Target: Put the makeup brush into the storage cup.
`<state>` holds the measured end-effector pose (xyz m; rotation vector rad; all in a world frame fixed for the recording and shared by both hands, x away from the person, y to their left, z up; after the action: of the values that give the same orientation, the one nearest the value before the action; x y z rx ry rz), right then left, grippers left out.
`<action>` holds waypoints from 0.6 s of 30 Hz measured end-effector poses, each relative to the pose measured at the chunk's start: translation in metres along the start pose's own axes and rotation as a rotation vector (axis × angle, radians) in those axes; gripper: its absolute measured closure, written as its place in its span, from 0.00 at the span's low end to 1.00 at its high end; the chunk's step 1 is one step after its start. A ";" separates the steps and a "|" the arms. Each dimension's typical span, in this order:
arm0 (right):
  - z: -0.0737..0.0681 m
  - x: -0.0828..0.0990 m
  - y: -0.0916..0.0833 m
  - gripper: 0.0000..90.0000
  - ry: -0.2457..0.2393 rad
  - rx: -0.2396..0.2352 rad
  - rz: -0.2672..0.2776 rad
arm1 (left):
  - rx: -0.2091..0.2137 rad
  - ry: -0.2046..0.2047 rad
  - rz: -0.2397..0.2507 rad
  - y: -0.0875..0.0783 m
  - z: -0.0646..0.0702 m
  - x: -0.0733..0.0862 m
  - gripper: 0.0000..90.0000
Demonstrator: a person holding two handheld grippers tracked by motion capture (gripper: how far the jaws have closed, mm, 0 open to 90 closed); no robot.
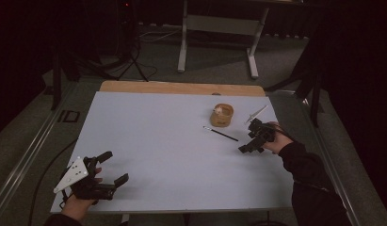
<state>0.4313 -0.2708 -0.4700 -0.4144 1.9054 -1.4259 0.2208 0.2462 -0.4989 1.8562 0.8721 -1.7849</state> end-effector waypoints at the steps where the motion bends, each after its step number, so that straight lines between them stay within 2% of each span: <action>1: 0.000 -0.001 0.001 0.13 -0.005 0.011 -0.012 | 0.000 -0.001 0.000 0.000 0.000 0.000 0.02; 2: -0.001 -0.003 0.002 0.13 -0.009 0.023 -0.019 | 0.000 -0.003 -0.001 0.000 0.000 0.000 0.02; 9: -0.005 -0.009 0.005 0.13 -0.050 0.014 -0.035 | -0.001 -0.005 -0.001 0.000 0.000 0.001 0.02; 12: -0.004 -0.014 0.007 0.18 -0.076 0.024 -0.057 | 0.001 -0.005 -0.004 0.000 0.000 0.001 0.02; 14: -0.003 -0.016 0.006 0.27 -0.062 0.035 -0.068 | 0.000 -0.005 -0.004 -0.001 -0.001 0.001 0.02; 16: -0.003 -0.017 0.006 0.27 -0.060 0.030 -0.069 | 0.000 -0.006 -0.003 -0.001 -0.001 0.001 0.02; 17: -0.002 -0.018 0.006 0.33 -0.069 0.020 -0.066 | 0.000 -0.006 -0.004 -0.001 -0.001 0.001 0.02; 18: -0.001 -0.019 0.006 0.34 -0.076 0.022 -0.060 | -0.001 -0.007 -0.003 -0.001 -0.001 0.001 0.02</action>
<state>0.4450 -0.2557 -0.4685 -0.5127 1.8288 -1.4475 0.2209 0.2477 -0.5002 1.8481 0.8741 -1.7914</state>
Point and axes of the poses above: each handheld gripper's, and its own axes: y roughly forward along the jaws, x roughly out of its underside, z roughly to its right, the point moved 1 cm from there along y, roughly forward along the jaws, and after that the axes turned 11 degrees about y, right-handed, at the moved point
